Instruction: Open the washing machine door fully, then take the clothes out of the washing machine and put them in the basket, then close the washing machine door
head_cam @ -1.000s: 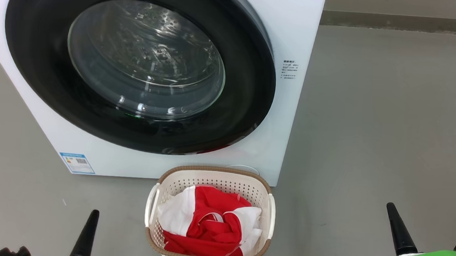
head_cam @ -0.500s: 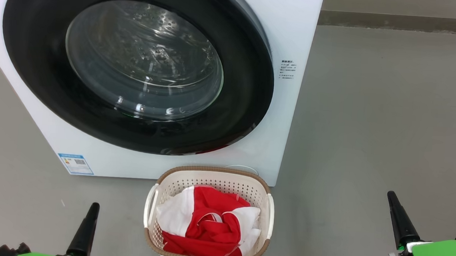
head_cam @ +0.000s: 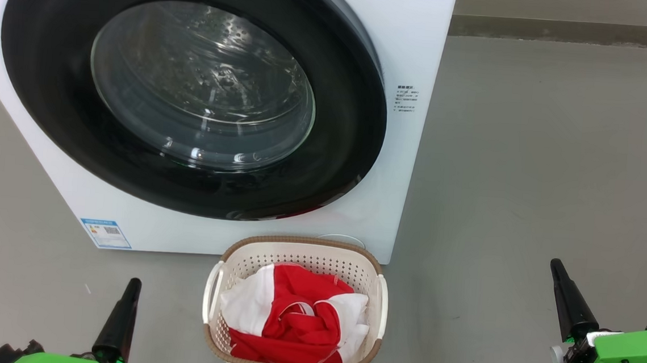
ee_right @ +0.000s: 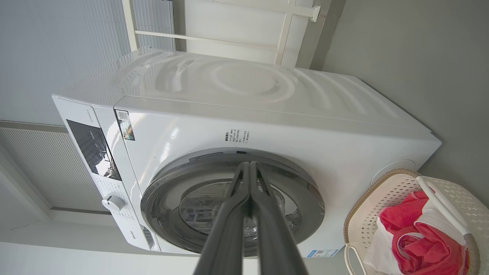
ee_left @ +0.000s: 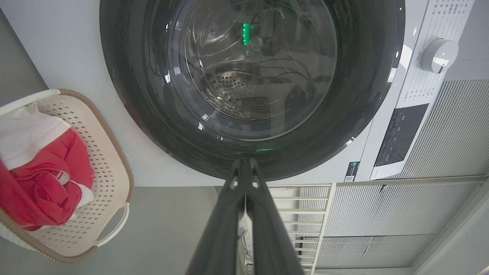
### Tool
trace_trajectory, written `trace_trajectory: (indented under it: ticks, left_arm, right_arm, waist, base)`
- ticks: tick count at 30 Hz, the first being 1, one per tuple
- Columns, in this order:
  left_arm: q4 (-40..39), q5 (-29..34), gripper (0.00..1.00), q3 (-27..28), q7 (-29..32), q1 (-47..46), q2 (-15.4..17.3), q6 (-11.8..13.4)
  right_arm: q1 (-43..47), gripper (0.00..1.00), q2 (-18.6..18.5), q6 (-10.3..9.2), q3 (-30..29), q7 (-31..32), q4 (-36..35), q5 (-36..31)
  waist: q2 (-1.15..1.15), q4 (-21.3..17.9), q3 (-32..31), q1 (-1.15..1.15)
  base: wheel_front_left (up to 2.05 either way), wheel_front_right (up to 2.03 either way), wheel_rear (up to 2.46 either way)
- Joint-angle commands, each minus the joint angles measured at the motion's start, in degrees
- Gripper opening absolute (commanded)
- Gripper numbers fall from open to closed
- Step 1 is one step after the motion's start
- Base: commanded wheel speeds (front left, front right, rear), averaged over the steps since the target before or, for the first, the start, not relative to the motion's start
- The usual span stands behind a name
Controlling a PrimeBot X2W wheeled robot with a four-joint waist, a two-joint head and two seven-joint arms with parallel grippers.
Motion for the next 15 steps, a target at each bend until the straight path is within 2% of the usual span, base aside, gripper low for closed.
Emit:
trace_trajectory:
  ticks: [1,15]
  left_arm:
    - [-1.6,-0.6,0.0,2.1,0.2,-2.4,0.6,-0.4]
    - [-1.6,-0.6,0.0,2.1,0.2,-2.4,0.6,-0.4]
  right_arm:
    - [-2.7,0.0,-1.0,0.05,1.0,0.3,-1.4,0.3]
    - [-2.7,0.0,-0.9,0.05,0.8,0.4,-1.4,0.2]
  waist:
    - [0.0,0.0,0.0,0.0]
    - [0.0,0.0,0.0,0.0]
  base:
    - [0.0,0.0,0.0]
    - [0.0,0.0,0.0]
